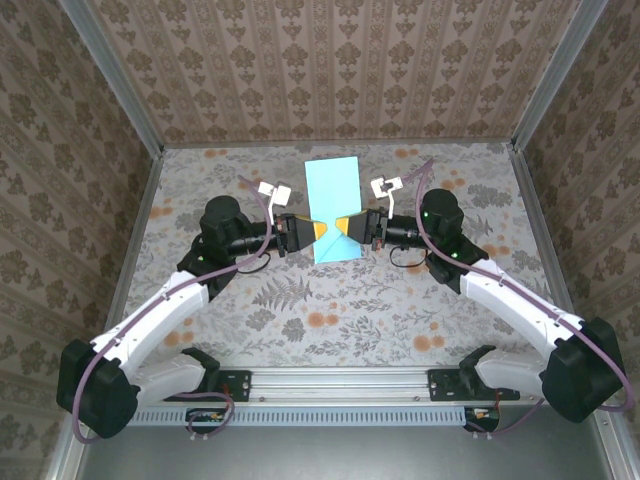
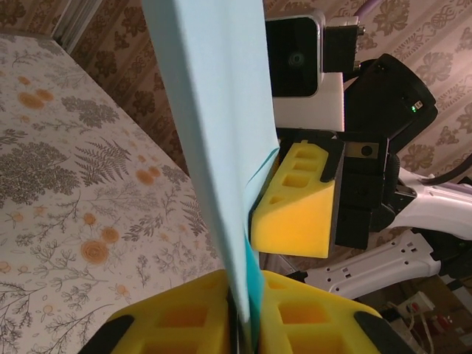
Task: Fold a paper plane with a square sheet of paper (fold left side to right side)
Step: Turn over the paper at the center of the table.
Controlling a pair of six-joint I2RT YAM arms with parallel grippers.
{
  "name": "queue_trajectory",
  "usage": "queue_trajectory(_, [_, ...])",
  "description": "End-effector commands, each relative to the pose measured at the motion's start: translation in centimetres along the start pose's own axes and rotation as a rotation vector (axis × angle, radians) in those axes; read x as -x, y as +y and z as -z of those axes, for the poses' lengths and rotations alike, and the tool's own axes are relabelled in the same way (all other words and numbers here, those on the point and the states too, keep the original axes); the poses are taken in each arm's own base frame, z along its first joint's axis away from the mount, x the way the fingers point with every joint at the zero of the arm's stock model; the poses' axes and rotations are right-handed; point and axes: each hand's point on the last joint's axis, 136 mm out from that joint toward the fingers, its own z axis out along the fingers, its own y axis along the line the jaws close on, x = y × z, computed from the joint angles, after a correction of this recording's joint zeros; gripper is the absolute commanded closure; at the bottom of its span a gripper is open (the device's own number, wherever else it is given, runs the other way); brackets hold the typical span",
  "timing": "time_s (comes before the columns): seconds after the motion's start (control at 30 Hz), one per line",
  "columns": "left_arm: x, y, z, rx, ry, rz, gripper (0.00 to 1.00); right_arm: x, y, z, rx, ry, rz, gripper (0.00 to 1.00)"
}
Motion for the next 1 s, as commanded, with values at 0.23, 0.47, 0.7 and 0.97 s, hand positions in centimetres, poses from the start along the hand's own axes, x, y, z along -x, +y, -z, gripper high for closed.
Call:
queue_trajectory(0.23, [-1.0,2.8,1.1,0.261,0.072,-0.032,1.00,-0.2,-3.2,4.2,-0.249,-0.048,0.016,0.71])
queue_trajectory(0.47, [-4.8,7.5,4.5,0.765,0.264,-0.121,1.00,-1.6,-8.2,10.5,-0.682,-0.039,0.052,0.55])
queue_trajectory(0.7, [-7.4,10.6,7.4,1.256,0.515,-0.240,1.00,-3.4,-12.6,18.1,-1.122,-0.037,0.023,0.39])
queue_trajectory(0.97, [-7.6,11.9,8.6,1.696,0.695,-0.390,1.00,-5.4,-13.6,22.0,-1.269,-0.060,0.001,0.31])
